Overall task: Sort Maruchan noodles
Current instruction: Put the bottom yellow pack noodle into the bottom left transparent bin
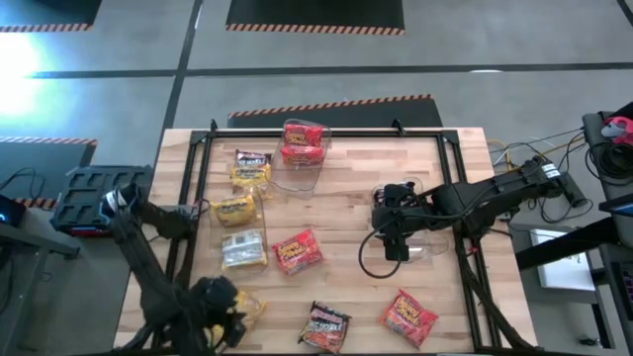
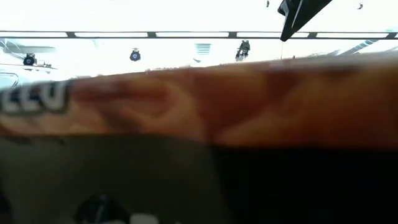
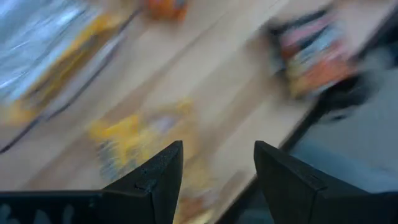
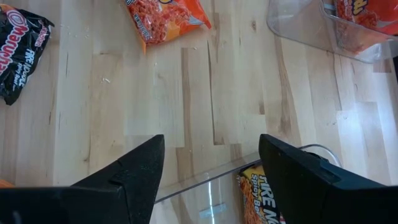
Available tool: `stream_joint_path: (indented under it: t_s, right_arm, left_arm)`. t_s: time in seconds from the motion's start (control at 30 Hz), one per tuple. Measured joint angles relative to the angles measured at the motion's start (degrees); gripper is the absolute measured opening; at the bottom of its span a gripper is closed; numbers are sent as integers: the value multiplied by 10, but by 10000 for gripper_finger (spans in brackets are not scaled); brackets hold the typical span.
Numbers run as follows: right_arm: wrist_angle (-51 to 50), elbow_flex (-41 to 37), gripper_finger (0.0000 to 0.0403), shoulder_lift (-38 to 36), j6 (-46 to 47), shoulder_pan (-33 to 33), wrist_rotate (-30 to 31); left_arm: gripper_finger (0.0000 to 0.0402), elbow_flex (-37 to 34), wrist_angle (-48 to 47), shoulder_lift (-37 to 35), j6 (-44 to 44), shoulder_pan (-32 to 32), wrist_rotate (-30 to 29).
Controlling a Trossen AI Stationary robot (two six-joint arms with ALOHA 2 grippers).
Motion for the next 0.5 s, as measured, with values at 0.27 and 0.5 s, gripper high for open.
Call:
stream_joint_path:
  t_s: [0.27, 0.5]
  right_arm:
    - [0, 0, 245, 0, 0, 0, 0]
    - [0, 0, 249, 0, 0, 0, 0]
  left_arm:
    - [180, -18, 6, 6, -104, -21, 141]
    - [181, -20, 20, 27, -265, -88, 110]
